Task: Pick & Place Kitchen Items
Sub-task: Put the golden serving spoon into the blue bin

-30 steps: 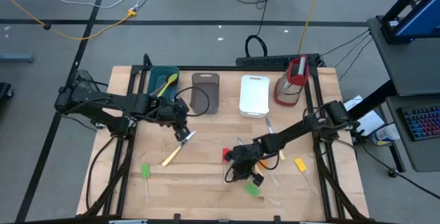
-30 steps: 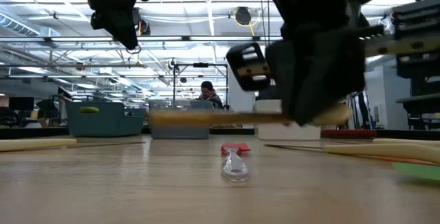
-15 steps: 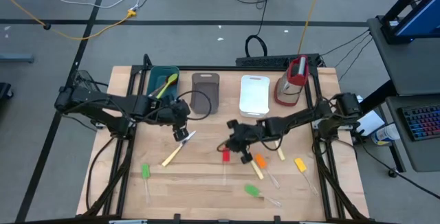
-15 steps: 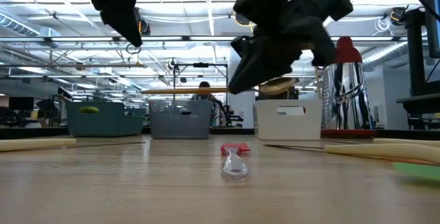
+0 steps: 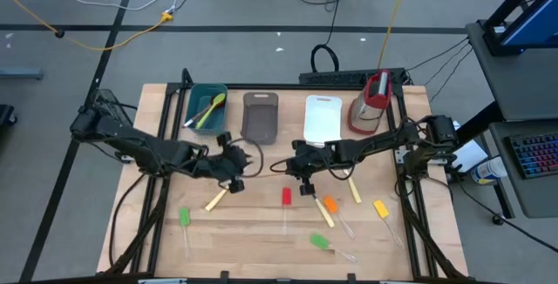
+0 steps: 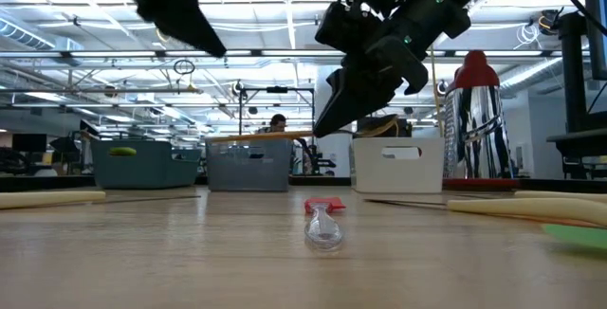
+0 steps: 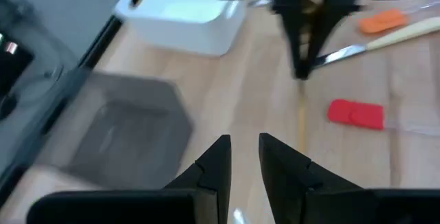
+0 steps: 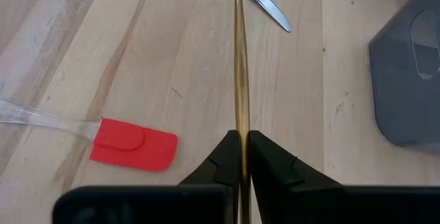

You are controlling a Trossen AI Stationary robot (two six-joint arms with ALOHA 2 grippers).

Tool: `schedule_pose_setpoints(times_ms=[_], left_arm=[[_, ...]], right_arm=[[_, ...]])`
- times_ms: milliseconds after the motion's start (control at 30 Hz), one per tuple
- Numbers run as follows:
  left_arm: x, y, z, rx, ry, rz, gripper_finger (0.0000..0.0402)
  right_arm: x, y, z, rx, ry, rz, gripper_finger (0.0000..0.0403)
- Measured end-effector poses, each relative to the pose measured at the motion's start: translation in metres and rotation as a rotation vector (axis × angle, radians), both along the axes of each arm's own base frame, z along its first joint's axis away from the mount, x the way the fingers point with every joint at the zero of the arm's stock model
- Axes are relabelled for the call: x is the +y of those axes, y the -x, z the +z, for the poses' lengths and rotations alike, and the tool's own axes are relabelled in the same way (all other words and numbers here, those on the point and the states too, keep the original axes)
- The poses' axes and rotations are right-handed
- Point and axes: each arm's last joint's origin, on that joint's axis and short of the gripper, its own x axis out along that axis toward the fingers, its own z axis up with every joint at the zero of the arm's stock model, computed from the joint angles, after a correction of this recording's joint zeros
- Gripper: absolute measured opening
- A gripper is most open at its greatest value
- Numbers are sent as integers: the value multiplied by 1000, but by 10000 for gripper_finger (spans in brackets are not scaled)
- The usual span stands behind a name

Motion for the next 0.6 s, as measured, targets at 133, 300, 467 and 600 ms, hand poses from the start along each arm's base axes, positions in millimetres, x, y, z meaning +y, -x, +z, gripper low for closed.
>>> schedule_pose_setpoints(times_ms=[133,300,467,600], left_arm=[[-4,2,-33,-88,14,-114,81],[-1,5,-52,-232,118,-176,81],[5,6,-57,-280,180,-110,81],[10,5,-56,-277,179,-121,81]], right_arm=[[0,0,0,0,3,1,15],[0,-1,-2,-5,11,-2,15],[-2,-5,2,-53,25,-21,15],[-4,-9,7,-115,22,-26,15]])
